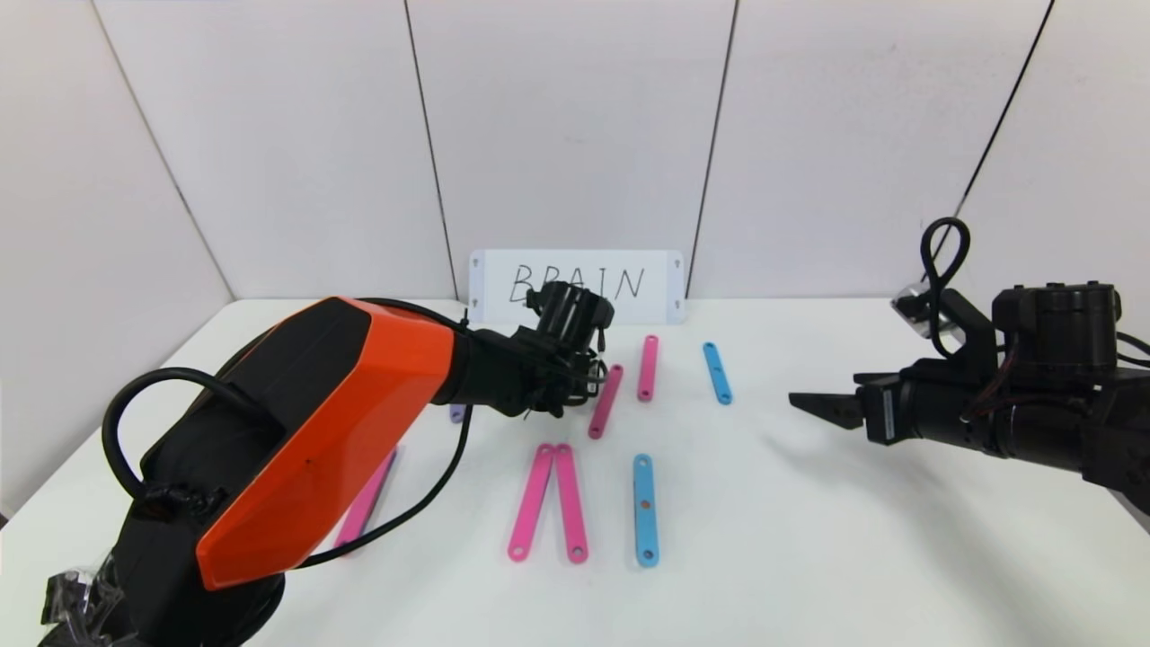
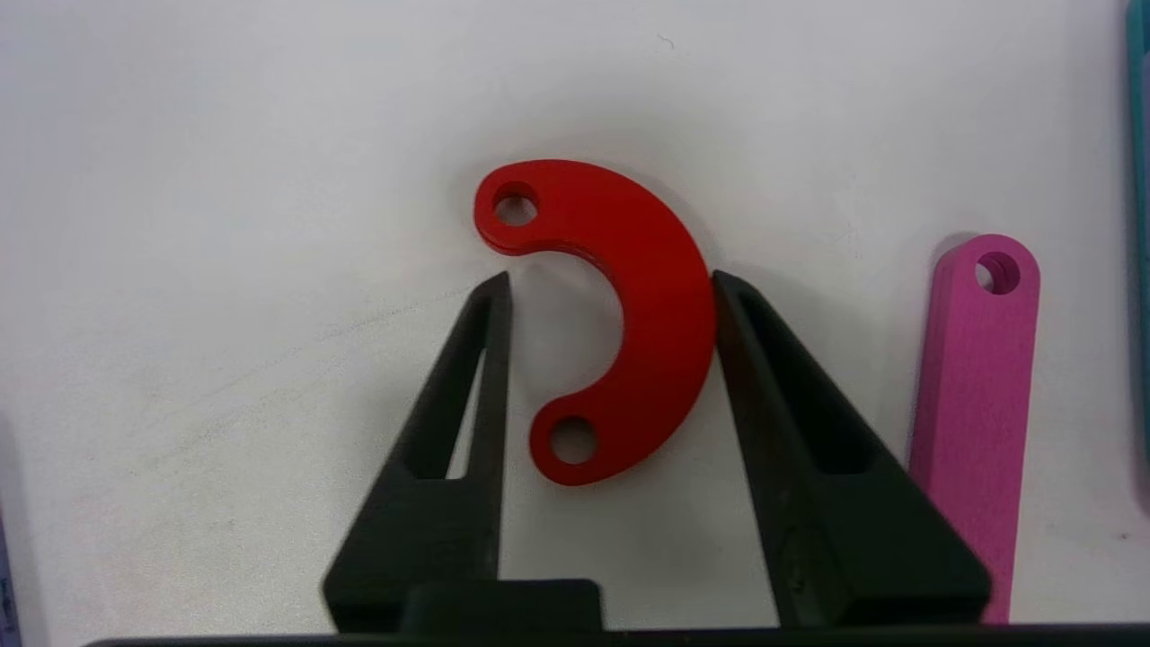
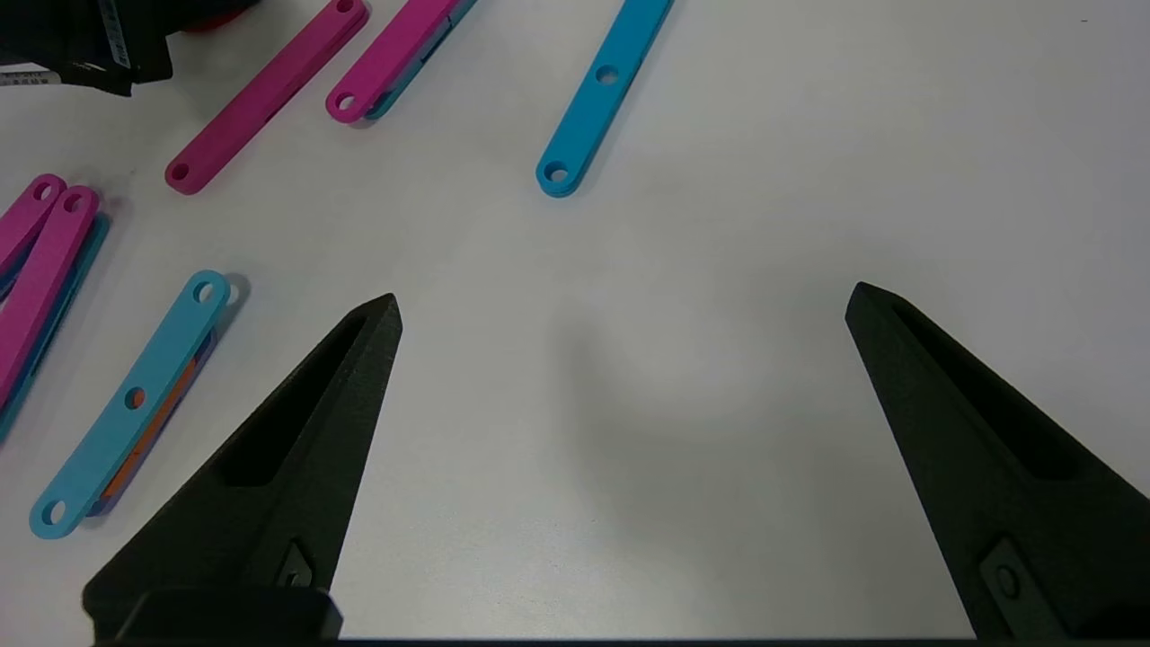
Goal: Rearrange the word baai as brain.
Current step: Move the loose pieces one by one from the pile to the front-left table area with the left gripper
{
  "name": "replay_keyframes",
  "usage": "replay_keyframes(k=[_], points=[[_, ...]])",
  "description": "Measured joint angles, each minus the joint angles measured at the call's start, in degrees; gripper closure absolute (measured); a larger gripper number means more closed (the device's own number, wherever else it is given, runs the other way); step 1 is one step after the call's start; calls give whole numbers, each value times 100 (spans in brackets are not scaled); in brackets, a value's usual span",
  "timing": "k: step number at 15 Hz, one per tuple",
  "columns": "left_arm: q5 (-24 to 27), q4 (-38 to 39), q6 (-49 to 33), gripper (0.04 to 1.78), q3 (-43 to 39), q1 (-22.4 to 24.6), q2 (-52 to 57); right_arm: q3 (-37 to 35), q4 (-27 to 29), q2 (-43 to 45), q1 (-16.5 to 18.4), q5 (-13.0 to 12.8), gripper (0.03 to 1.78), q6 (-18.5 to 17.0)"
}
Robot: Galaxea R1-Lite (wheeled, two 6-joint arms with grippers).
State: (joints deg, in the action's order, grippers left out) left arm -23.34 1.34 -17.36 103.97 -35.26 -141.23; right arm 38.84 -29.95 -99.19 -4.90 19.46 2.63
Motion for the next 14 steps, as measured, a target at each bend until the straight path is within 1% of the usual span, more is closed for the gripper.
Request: replay_keyframes(k=[2, 3, 4, 9, 14], points=[[-5, -2, 0, 140, -1, 0, 5, 0, 0, 2, 0, -2, 8, -2], [-7, 0, 0, 149, -6, 0, 5, 0, 0, 5, 0, 0, 8, -2], [-20, 0, 2, 151, -12, 0, 7, 0, 0, 9, 0, 0, 8, -2], [-145, -40, 2, 151, -102, 15, 101, 0, 0, 11, 9, -9, 8, -2], [-135, -55, 72, 152, -688, 41, 716, 7, 0, -2, 2, -9, 8, -2]])
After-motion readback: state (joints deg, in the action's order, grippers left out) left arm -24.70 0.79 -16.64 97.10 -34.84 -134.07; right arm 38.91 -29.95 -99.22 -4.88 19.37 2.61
